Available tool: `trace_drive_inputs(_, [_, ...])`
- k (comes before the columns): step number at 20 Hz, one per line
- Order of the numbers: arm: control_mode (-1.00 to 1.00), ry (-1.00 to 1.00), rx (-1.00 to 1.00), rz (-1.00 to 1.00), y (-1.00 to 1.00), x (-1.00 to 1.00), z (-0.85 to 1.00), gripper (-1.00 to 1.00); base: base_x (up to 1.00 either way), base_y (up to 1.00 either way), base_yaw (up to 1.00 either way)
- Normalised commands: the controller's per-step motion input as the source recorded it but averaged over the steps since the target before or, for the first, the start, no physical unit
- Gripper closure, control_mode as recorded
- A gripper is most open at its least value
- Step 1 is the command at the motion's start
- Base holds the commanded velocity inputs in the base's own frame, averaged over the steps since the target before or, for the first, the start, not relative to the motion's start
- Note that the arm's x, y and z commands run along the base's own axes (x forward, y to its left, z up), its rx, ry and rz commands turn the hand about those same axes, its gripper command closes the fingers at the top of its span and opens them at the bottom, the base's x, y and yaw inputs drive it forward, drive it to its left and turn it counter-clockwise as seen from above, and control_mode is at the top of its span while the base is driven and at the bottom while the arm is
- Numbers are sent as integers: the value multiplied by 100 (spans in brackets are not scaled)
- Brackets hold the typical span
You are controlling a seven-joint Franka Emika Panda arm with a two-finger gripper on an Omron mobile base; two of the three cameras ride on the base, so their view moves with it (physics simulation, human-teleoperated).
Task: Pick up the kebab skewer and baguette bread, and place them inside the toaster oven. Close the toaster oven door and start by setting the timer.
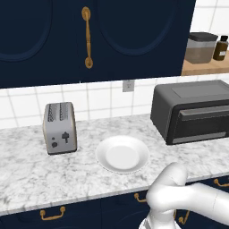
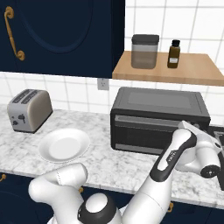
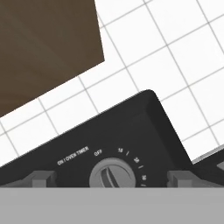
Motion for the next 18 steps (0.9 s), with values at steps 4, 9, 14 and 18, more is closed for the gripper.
trace_drive_inputs(4, [-100,0,0,0,0,0,0,-100,0,0,0])
trace_drive_inputs(9, [-100,0,0,0,0,0,0,100,0,0,0])
trace_drive_inputs(14, [-100,0,0,0,0,0,0,100,0,0,0])
trace_drive_inputs(18, [-100,0,0,0,0,0,0,100,0,0,0])
